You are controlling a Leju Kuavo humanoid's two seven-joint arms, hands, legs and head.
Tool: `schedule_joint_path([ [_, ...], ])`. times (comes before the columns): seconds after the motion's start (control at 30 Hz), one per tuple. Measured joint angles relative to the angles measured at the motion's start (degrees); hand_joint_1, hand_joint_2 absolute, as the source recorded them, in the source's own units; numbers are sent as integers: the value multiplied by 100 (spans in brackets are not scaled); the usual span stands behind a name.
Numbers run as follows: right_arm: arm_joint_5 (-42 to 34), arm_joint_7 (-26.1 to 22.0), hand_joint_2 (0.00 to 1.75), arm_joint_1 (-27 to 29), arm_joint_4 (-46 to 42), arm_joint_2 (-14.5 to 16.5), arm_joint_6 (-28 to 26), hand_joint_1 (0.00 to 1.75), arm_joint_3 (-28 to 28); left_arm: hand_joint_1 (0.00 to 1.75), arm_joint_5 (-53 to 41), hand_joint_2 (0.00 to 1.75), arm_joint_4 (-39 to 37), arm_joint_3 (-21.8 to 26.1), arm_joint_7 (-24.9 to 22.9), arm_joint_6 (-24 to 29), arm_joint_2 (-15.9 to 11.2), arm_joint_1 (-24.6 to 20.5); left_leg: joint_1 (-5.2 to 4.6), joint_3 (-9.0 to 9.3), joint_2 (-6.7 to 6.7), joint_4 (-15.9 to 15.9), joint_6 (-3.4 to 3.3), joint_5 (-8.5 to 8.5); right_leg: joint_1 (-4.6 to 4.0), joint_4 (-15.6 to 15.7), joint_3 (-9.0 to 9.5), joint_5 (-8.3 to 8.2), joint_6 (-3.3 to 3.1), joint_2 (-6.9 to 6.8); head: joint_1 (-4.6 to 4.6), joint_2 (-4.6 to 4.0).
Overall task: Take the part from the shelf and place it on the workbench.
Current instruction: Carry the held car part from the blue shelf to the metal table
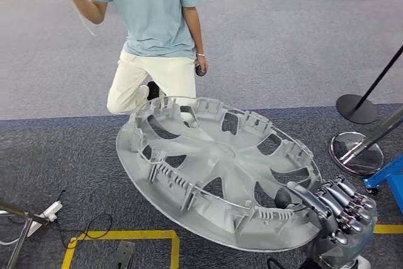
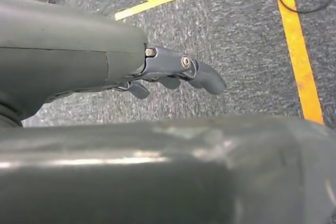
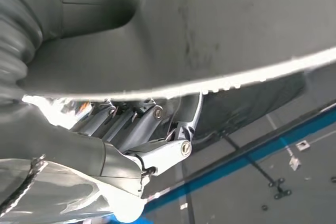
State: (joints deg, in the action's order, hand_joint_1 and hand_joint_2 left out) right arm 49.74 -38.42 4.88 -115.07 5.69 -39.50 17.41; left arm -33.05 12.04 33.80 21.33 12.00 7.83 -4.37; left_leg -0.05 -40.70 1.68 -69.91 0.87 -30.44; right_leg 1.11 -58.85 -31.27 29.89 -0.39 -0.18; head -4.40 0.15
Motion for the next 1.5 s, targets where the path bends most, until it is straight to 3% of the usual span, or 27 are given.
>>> schedule_joint_path([
  [0.07, -4, 0, 175, -22, 45, 15, 0, 175, 20, 0, -1, 0, 0, 13, 0, -1, -10, -1, 21, -244, -86, -472, 17, -114, -18, 0, 27, 35, -12, -176, 0, 0],
  [0.1, -5, 0, 175, -35, 67, 23, 0, 175, 28, 0, -2, 0, 0, 19, 0, -1, -15, 6, 26, -221, -104, -418, 13, -18, -23, 0, 47, 55, -12, -256, -2, 0],
  [0.13, -5, 0, 175, -46, 86, 32, 0, 175, 35, 0, -4, 0, 0, 25, 0, -1, -21, 12, 26, -99, -133, -169, -1, 161, -27, 0, 73, 76, -8, -328, -3, 0],
  [0.2, -4, 0, 175, -67, 115, 50, 0, 175, 53, 0, -9, 0, 0, 32, 0, -2, -39, 11, -25, 271, -351, 571, -62, 492, -45, 0, 130, 130, 22, -459, -2, 0],
  [0.27, -3, 0, 175, -76, 139, 64, 0, 175, 71, 0, -10, 0, 0, 34, 0, -16, -60, -5, -99, 462, -549, 974, -133, 554, -72, 6, 162, 178, 77, -578, 2, 0],
  [0.33, -7, 0, 175, -79, 163, 76, 0, 175, 80, 0, -9, 0, 0, 41, -1, -31, -84, 3, -124, 473, -488, 1036, -187, 520, -83, 33, 197, 211, 136, -702, 7, 0],
  [0.37, -8, 0, 175, -83, 174, 81, 0, 175, 85, 0, -10, 0, 0, 45, -4, -34, -94, 22, -113, 487, -419, 1068, -212, 526, -77, 23, 206, 242, 163, -669, 14, 0],
  [0.43, -7, 0, 175, -82, 190, 87, -1, 175, 95, 0, -14, 0, 1, 55, -12, -35, -115, 32, -72, 528, -285, 1123, -277, 538, -56, -263, 76, 413, 205, -372, 28, 0],
  [0.5, -8, 0, 175, -76, 211, 87, -2, 175, 97, 0, -17, 0, 2, 62, -17, -35, -125, 11, -53, 541, -149, 1133, -323, 527, -38, -1004, -340, 717, 229, -57, 43, 0],
  [0.53, -9, 0, 175, -72, 224, 86, -2, 175, 97, 0, -17, 0, 2, 63, -18, -36, -126, 2, -52, 545, -72, 1133, -334, 520, -36, -1375, -575, 825, 242, -11, 44, 0],
  [0.57, -9, 0, 175, -71, 237, 86, -2, 175, 96, 0, -17, 0, 2, 65, -22, -37, -125, 2, -51, 554, 9, 1131, -338, 513, -36, -1600, -749, 832, 253, 5, 43, 0],
  [0.6, -9, 0, 175, -70, 249, 86, -2, 175, 97, 0, -17, 0, 2, 67, -26, -38, -123, 6, -47, 569, 96, 1129, -333, 505, -33, -1609, -820, 719, 262, 12, 42, 0],
  [0.67, -8, 0, 175, -69, 267, 86, -2, 175, 97, 0, -17, 0, 2, 69, -34, -39, -120, 13, -28, 609, 268, 1113, -299, 478, -11, -1020, -641, 233, 274, 99, 44, 0],
  [0.73, -10, 0, 175, -74, 280, 87, -3, 175, 98, 0, -17, 0, 2, 72, -35, -39, -122, 2, -19, 603, 421, 1059, -239, 439, 33, -350, -351, -73, 269, 385, 51, 0],
  [0.8, -14, 0, 175, -81, 293, 88, -4, 175, 101, 0, -17, 0, 2, 80, -35, -40, -126, 1, 0, 550, 546, 1024, -169, 432, 37, -118, -226, -74, 221, 545, 54, 1],
  [0.87, -14, 0, 175, -84, 302, 91, -4, 175, 110, 0, -17, 0, 1, 99, -35, -42, -129, 27, 31, 519, 629, 1024, -108, 438, 23, -73, -185, -71, 149, 432, 50, 0],
  [0.93, -9, 0, 175, -79, 309, 98, -3, 175, 116, 0, -17, 0, 0, 120, -35, -44, -128, 42, 19, 425, 417, 815, -56, 316, 29, -26, -122, -70, 82, 277, 16, 0],
  [1.0, -7, 0, 175, -72, 317, 105, -3, 175, 117, 0, -22, 0, 0, 128, -35, -45, -119, 26, 12, 120, 66, 181, -11, 21, 11, -3, -62, -38, 27, 86, -18, 0],
  [1.07, -5, 0, 175, -68, 324, 106, -4, 175, 117, 0, -31, 0, 0, 129, -35, -45, -111, 18, 35, -202, -70, -438, 18, -171, -9, -2, -18, 8, 3, -107, -21, 0],
  [1.1, -4, 0, 175, -66, 328, 106, -4, 175, 117, 0, -34, 0, 0, 131, -35, -44, -109, 24, 44, -240, -92, -497, 24, -120, -14, -2, 7, 33, 2, -192, -21, 0],
  [1.17, -1, 0, 175, -61, 338, 108, -4, 175, 117, 0, -35, 0, 0, 133, -35, -40, -109, 41, 47, -6, -173, 1, 6, 247, -16, -2, 77, 89, 18, -338, -23, 0],
  [1.23, 2, 0, 175, -57, 343, 110, -4, 175, 117, 0, -37, 0, 0, 135, -34, -38, -108, 34, -12, 325, -434, 682, -59, 508, -36, -5, 133, 154, 68, -460, -22, 0],
  [1.3, 3, 0, 175, -55, 344, 116, -4, 175, 117, 0, -46, 0, 0, 135, -33, -41, -107, 16, -84, 432, -591, 943, -137, 502, -66, 0, 161, 202, 129, -582, -13, 0],
  [1.37, 6, 0, 175, -56, 345, 126, -4, 175, 117, 0, -52, 0, 0, 140, -31, -44, -111, 25, -89, 437, -486, 992, -204, 491, -68, 18, 193, 243, 185, -680, -8, 1],
  [1.43, 12, 0, 175, -57, 347, 132, -4, 175, 117, 0, -52, 0, 1, 145, -31, -43, -117, 36, -56, 477, -350, 1041, -270, 496, -42, -159, 126, 373, 232, -462, 9, 1],
  [1.5, 13, 0, 175, -49, 349, 132, -5, 175, 115, 0, -52, 0, 2, 146, -30, -42, -115, 16, -33, 501, -212, 1058, -325, 492, -26, -807, -217, 656, 257, -113, 35, 0],
])
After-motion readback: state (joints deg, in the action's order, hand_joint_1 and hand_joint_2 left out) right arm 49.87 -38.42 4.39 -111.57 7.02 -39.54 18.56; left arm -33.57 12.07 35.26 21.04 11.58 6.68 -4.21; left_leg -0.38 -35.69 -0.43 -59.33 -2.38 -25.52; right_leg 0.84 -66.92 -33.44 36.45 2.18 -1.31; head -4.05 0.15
